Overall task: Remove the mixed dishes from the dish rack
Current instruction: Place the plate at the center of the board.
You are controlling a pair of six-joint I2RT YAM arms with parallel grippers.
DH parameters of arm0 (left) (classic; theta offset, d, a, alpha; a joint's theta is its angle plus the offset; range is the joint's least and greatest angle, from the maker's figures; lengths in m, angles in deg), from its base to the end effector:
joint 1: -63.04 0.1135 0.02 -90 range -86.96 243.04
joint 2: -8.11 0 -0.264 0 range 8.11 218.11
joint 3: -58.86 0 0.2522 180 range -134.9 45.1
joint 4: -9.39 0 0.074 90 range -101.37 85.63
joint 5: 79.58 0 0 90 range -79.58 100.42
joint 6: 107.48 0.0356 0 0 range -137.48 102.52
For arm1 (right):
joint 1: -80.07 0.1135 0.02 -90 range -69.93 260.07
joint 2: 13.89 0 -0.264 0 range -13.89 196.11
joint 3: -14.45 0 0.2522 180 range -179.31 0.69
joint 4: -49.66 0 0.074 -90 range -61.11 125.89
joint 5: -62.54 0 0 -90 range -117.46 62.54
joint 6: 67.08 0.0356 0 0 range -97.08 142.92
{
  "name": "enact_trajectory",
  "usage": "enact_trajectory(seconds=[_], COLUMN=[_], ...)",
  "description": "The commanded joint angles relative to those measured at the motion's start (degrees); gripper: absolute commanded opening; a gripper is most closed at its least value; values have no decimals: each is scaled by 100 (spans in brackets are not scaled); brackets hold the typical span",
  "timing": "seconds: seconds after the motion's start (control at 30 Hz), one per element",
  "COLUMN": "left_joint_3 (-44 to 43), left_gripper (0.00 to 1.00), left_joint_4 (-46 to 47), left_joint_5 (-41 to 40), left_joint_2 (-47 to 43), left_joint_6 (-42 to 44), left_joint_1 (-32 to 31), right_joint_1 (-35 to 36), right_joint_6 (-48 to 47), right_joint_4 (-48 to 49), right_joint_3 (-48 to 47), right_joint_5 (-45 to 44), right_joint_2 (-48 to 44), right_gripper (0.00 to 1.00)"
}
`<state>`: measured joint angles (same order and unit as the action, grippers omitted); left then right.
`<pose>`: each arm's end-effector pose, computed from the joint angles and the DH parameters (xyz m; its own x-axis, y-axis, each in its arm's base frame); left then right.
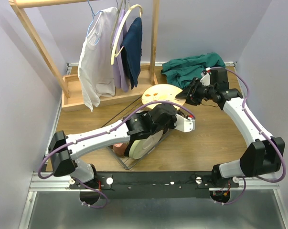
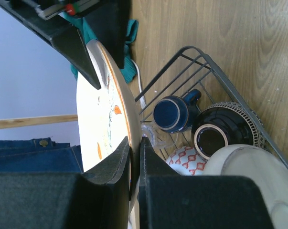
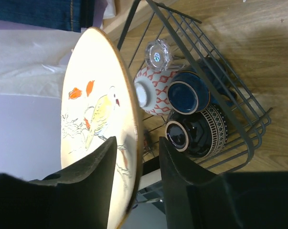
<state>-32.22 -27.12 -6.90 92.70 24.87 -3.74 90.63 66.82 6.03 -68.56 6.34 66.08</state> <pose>0.1435 -0.3075 0.3508 0.3768 0.7529 -0.5396 0.7062 0.1435 0.6934 0.2957 0.0753 0.3194 -0.8544 0.4268 -0.2962 0.0345 0.6155 0.7874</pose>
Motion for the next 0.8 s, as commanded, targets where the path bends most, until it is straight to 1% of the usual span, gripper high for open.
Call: enact_trajectory(seconds=[0.0,0.07,0.1,0.17,0.2,0.27,0.3,0.37,0.4,0.47,0.5,0.57,0.6,0.7,0.77], left_joint_3=[-169,-196,-196,-196,-196,-187,-187,-178,-178,-143,-134,-126,-126,-178,-274], left_gripper=[0,0,0,0,0,0,6,24,45,55,64,74,83,94,97], left_joint_4=[648,596,596,543,534,508,490,438,437,411,402,376,367,227,-10], left_joint_5=[-412,-421,-430,-474,-483,-552,-579,-641,-719,-781,-851,-896,-904,-905,-799], left_joint_2=[57,92,109,110,101,66,57,22,-4,-92,-127,-242,-285,-479,-628], left_joint_6=[450,441,432,380,353,248,213,99,55,-16,-129,-244,-384,-656,-1043], left_joint_1=[-89,-115,-116,-116,-124,-124,-124,-124,-124,-116,-116,-107,-107,-28,86], right_joint_1=[51,51,59,59,59,51,51,51,42,42,42,16,-37,-212,-362], right_joint_6=[-285,-355,-373,-417,-409,-382,-382,-347,-295,-181,-145,-92,-75,-13,57], right_joint_4=[-195,-239,-274,-274,-187,-125,-90,-28,68,174,287,358,394,551,648], right_joint_3=[-53,-79,-97,-97,-36,-9,0,8,17,52,52,35,26,35,70], right_joint_5=[171,118,100,39,13,4,-40,-137,-198,-400,-462,-655,-725,-875,-858], right_joint_2=[125,125,116,72,37,-51,-68,-147,-183,-305,-349,-402,-429,-499,-534], right_gripper=[37,28,19,9,1,1,1,1,1,1,1,1,1,1,1])
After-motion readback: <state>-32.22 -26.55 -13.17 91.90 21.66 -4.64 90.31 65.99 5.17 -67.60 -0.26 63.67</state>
